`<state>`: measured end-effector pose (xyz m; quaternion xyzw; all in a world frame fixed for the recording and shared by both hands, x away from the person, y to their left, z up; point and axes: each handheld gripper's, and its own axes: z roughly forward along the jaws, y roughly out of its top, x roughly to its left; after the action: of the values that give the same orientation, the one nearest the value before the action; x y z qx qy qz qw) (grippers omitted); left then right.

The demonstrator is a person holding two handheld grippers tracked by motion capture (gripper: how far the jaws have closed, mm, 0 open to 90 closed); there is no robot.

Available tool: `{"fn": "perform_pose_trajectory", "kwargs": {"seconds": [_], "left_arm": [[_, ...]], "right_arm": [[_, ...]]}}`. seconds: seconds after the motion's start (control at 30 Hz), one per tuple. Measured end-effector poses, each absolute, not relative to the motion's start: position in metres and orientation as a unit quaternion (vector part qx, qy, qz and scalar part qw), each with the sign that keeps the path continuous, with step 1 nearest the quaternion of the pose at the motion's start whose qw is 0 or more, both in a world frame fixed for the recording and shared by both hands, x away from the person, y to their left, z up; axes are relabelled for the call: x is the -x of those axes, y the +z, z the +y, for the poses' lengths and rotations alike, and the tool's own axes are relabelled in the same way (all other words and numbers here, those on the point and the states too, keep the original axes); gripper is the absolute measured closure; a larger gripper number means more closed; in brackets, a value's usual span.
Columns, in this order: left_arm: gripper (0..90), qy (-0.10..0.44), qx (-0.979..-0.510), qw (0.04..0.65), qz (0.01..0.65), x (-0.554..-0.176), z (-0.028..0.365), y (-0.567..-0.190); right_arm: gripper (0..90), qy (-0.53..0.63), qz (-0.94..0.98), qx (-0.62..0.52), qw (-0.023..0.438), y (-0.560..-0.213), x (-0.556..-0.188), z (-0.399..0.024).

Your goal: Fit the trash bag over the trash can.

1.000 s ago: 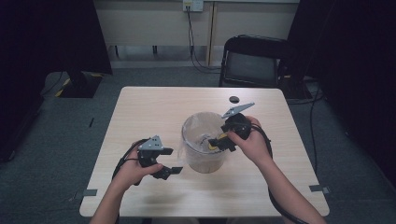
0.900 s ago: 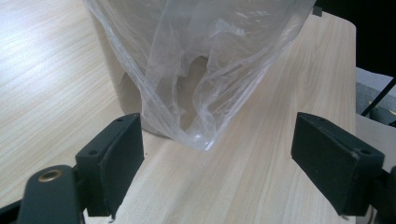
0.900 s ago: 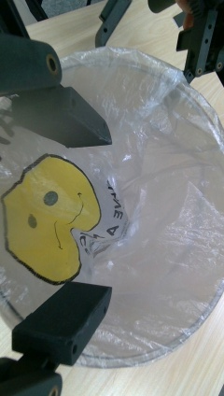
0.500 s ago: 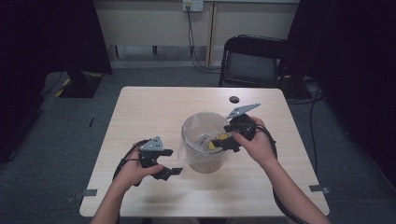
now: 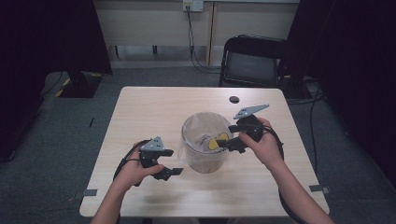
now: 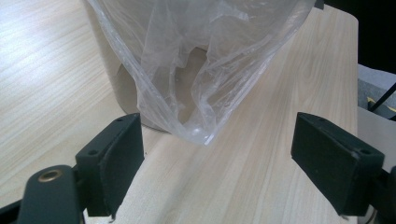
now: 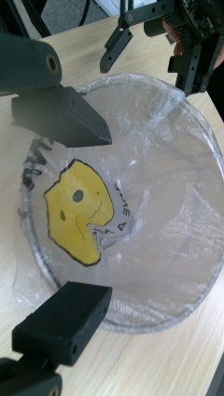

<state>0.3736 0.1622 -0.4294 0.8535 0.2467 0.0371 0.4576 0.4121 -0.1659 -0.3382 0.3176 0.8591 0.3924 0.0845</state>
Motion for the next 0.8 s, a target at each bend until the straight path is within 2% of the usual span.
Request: {"fn": "perform_pose_trajectory", "kwargs": {"seconds": [0.8], "left_arm": [[16.6,0.034,-0.854,0.456,0.248,-0.374,0.161,-0.431]], "right_arm": [[21.4,0.399,0.85,-0.331,0.095,-0.332,-0.407,-0.196]]}}
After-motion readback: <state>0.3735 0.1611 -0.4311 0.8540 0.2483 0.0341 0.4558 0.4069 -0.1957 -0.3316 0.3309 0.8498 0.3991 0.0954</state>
